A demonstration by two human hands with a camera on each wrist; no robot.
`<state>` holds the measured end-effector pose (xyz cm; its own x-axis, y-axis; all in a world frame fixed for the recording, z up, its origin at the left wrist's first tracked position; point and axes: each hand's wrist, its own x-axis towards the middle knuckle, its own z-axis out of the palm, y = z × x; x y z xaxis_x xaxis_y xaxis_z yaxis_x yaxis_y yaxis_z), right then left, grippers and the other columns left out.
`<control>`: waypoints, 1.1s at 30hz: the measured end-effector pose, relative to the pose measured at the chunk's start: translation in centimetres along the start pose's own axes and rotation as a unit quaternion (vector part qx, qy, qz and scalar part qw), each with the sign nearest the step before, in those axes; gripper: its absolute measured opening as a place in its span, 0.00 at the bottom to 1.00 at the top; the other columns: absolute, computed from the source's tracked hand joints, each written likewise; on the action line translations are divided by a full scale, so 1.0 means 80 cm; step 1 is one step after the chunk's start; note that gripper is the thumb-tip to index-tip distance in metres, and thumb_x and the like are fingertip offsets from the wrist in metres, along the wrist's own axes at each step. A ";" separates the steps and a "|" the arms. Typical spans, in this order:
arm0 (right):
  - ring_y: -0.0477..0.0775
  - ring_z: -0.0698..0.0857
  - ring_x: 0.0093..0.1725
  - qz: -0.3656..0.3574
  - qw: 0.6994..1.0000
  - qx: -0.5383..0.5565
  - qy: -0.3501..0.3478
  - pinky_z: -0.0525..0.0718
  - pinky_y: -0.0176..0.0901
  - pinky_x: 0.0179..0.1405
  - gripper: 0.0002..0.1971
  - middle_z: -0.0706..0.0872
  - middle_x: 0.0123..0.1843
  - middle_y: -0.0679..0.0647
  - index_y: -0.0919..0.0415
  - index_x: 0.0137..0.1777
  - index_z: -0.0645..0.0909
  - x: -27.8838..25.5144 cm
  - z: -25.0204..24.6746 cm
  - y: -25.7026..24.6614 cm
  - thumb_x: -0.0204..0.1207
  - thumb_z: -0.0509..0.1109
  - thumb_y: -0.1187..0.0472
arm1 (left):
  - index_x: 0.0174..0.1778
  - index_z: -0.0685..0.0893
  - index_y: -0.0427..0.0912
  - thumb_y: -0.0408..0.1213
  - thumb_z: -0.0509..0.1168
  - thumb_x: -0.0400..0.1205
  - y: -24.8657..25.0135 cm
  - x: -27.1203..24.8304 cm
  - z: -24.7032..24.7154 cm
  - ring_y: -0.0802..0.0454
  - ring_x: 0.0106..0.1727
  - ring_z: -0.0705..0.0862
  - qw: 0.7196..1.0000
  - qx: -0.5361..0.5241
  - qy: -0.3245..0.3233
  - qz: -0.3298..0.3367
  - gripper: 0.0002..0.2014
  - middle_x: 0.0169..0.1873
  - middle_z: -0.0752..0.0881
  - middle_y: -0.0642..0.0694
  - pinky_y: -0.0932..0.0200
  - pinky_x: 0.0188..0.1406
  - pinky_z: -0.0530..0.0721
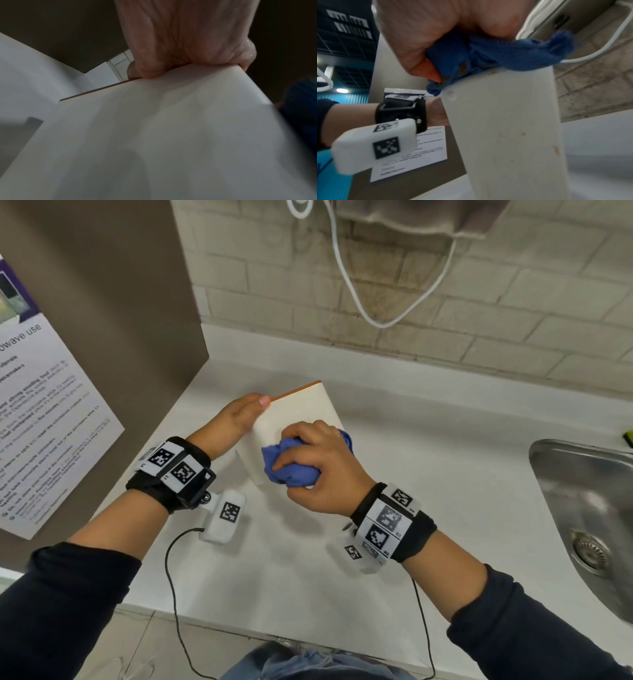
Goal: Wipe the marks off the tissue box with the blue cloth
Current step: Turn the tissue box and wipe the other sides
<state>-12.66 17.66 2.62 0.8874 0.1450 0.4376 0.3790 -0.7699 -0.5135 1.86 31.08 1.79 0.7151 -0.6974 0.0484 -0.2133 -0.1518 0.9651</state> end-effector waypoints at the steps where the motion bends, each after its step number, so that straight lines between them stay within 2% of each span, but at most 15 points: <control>1: 0.54 0.77 0.44 -0.003 1.000 0.003 -0.005 0.68 0.42 0.50 0.08 0.83 0.47 0.55 0.52 0.38 0.88 -0.005 -0.003 0.004 0.60 0.70 0.61 | 0.45 0.79 0.44 0.62 0.53 0.70 -0.004 -0.001 -0.001 0.70 0.34 0.79 1.000 0.004 0.003 -0.005 0.25 0.37 0.80 0.52 0.73 0.38 0.76; 4: 0.54 0.77 0.45 0.015 1.000 -0.005 -0.008 0.69 0.38 0.52 0.08 0.83 0.47 0.56 0.54 0.35 0.88 -0.022 -0.013 0.020 0.59 0.72 0.67 | 0.50 0.80 0.41 0.63 0.53 0.69 -0.013 -0.007 -0.001 0.67 0.37 0.80 1.000 0.018 0.005 -0.007 0.29 0.40 0.81 0.52 0.63 0.44 0.75; 7: 0.61 0.81 0.40 0.063 0.996 -0.058 0.017 0.77 0.48 0.45 0.06 0.82 0.45 0.58 0.56 0.33 0.86 -0.038 -0.033 0.053 0.61 0.70 0.67 | 0.53 0.79 0.38 0.63 0.53 0.70 -0.010 -0.007 -0.001 0.60 0.44 0.80 1.000 0.024 0.009 -0.004 0.32 0.43 0.81 0.49 0.58 0.49 0.74; 9: 0.62 0.83 0.43 0.147 0.980 -0.073 0.112 0.82 0.49 0.46 0.06 0.81 0.46 0.58 0.58 0.35 0.86 -0.064 -0.062 0.076 0.62 0.68 0.64 | 0.54 0.79 0.38 0.63 0.53 0.71 0.004 0.000 0.019 0.52 0.49 0.81 0.999 0.044 -0.027 0.008 0.31 0.47 0.83 0.44 0.54 0.54 0.74; 10: 0.60 0.84 0.45 0.186 0.968 -0.032 0.165 0.82 0.47 0.49 0.07 0.80 0.47 0.57 0.58 0.37 0.85 -0.068 -0.069 0.084 0.62 0.67 0.62 | 0.55 0.79 0.38 0.62 0.54 0.72 0.006 0.000 0.019 0.49 0.51 0.81 0.999 0.042 -0.030 0.008 0.31 0.49 0.83 0.42 0.53 0.55 0.75; 12: 0.51 0.84 0.48 0.242 0.926 0.097 0.273 0.83 0.41 0.52 0.08 0.80 0.47 0.54 0.54 0.42 0.80 -0.068 -0.081 0.080 0.62 0.66 0.62 | 0.55 0.79 0.39 0.62 0.55 0.71 0.001 -0.006 0.022 0.51 0.51 0.81 0.999 0.039 -0.036 0.010 0.30 0.50 0.83 0.43 0.55 0.54 0.75; 14: 0.48 0.84 0.48 0.251 0.893 0.191 0.322 0.82 0.35 0.49 0.14 0.80 0.46 0.50 0.49 0.45 0.73 -0.055 -0.086 0.066 0.62 0.67 0.66 | 0.54 0.80 0.41 0.61 0.56 0.71 -0.005 -0.011 0.020 0.54 0.51 0.80 0.999 0.029 -0.036 0.015 0.28 0.51 0.83 0.45 0.58 0.54 0.74; 16: 0.49 0.83 0.50 0.210 0.905 0.202 0.309 0.80 0.35 0.52 0.16 0.81 0.49 0.53 0.52 0.48 0.75 -0.036 -0.080 0.047 0.63 0.69 0.69 | 0.52 0.80 0.44 0.61 0.56 0.71 -0.006 -0.013 0.018 0.58 0.50 0.80 0.999 0.029 -0.037 0.016 0.26 0.49 0.83 0.48 0.62 0.53 0.75; 19: 0.53 0.80 0.58 0.137 0.957 0.141 0.214 0.76 0.38 0.63 0.16 0.80 0.57 0.62 0.65 0.51 0.82 -0.011 -0.052 0.034 0.62 0.73 0.72 | 0.46 0.80 0.51 0.61 0.56 0.70 -0.004 -0.013 0.018 0.66 0.42 0.80 0.999 0.023 -0.035 0.014 0.20 0.43 0.82 0.52 0.73 0.45 0.75; 21: 0.55 0.81 0.58 0.133 0.969 0.117 0.172 0.76 0.41 0.63 0.14 0.79 0.57 0.56 0.63 0.49 0.85 -0.003 -0.035 0.033 0.62 0.71 0.71 | 0.45 0.80 0.52 0.61 0.56 0.68 -0.003 -0.013 0.020 0.67 0.40 0.80 0.999 0.025 -0.024 0.013 0.19 0.42 0.82 0.52 0.72 0.44 0.75; 23: 0.50 0.82 0.56 0.135 0.964 0.128 0.189 0.77 0.40 0.60 0.13 0.79 0.54 0.53 0.64 0.46 0.86 0.003 -0.029 0.035 0.61 0.69 0.71 | 0.45 0.80 0.51 0.61 0.56 0.68 -0.003 -0.012 0.019 0.64 0.40 0.80 1.000 0.024 -0.010 0.009 0.20 0.42 0.82 0.51 0.66 0.46 0.75; 26: 0.32 0.79 0.53 0.190 0.935 0.194 0.227 0.73 0.23 0.57 0.09 0.80 0.51 0.51 0.62 0.42 0.85 0.015 -0.031 0.035 0.63 0.69 0.72 | 0.49 0.81 0.44 0.61 0.56 0.69 -0.002 -0.010 0.016 0.58 0.44 0.80 1.000 0.023 -0.007 0.008 0.25 0.45 0.82 0.47 0.62 0.48 0.75; 28: 0.41 0.81 0.52 0.261 0.905 0.234 0.242 0.73 0.19 0.51 0.08 0.82 0.50 0.53 0.59 0.39 0.83 0.023 -0.034 0.033 0.67 0.68 0.73 | 0.53 0.80 0.38 0.61 0.55 0.69 -0.001 -0.010 0.015 0.53 0.47 0.80 1.000 0.025 -0.008 0.010 0.30 0.46 0.81 0.44 0.59 0.50 0.75; 30: 0.49 0.82 0.48 0.292 0.891 0.249 0.245 0.74 0.18 0.44 0.08 0.83 0.49 0.55 0.60 0.39 0.81 0.028 -0.035 0.035 0.69 0.68 0.73 | 0.54 0.80 0.36 0.61 0.55 0.69 -0.001 -0.010 0.015 0.52 0.47 0.80 1.000 0.022 -0.002 0.009 0.32 0.47 0.81 0.44 0.58 0.50 0.74; 33: 0.40 0.80 0.41 0.303 0.890 0.248 0.234 0.74 0.17 0.36 0.11 0.82 0.47 0.53 0.54 0.37 0.78 0.020 -0.035 0.034 0.69 0.68 0.72 | 0.53 0.81 0.37 0.61 0.55 0.70 -0.001 -0.009 0.013 0.53 0.47 0.80 1.000 0.021 0.004 0.003 0.31 0.47 0.82 0.45 0.57 0.51 0.74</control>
<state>-10.96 14.06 3.95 0.8052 -0.5684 0.1689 0.0397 -0.2325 -0.9718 0.70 30.87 1.39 0.7198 -0.6919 0.0557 -0.2440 -0.1770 0.9535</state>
